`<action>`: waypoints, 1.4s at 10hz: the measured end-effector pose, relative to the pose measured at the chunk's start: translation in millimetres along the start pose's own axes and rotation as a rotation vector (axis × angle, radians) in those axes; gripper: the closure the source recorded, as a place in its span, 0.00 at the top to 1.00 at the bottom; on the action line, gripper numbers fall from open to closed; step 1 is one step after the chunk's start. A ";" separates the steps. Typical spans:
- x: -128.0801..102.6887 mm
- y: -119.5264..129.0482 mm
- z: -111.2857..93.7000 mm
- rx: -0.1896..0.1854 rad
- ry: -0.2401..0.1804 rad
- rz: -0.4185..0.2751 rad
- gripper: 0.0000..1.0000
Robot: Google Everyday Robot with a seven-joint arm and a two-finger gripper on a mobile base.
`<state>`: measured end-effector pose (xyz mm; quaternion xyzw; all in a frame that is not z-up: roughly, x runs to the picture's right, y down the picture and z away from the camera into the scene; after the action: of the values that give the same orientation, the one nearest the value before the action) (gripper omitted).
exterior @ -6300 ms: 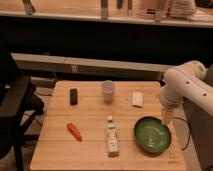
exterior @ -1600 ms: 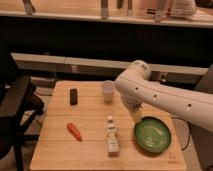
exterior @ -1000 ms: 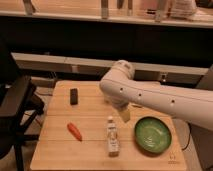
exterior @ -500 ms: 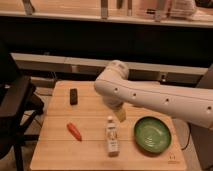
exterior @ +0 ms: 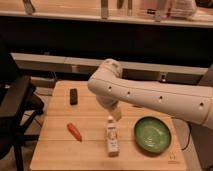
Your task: Drag the pepper across the table
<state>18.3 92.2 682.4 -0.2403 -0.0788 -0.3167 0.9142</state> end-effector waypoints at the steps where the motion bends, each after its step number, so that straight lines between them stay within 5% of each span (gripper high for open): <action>1: -6.3 -5.8 -1.5 0.010 -0.011 -0.012 0.80; 14: -43.4 -37.0 -1.6 0.060 -0.081 -0.125 0.80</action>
<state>-38.7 89.6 682.5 -0.2198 -0.1399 -0.3606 0.8956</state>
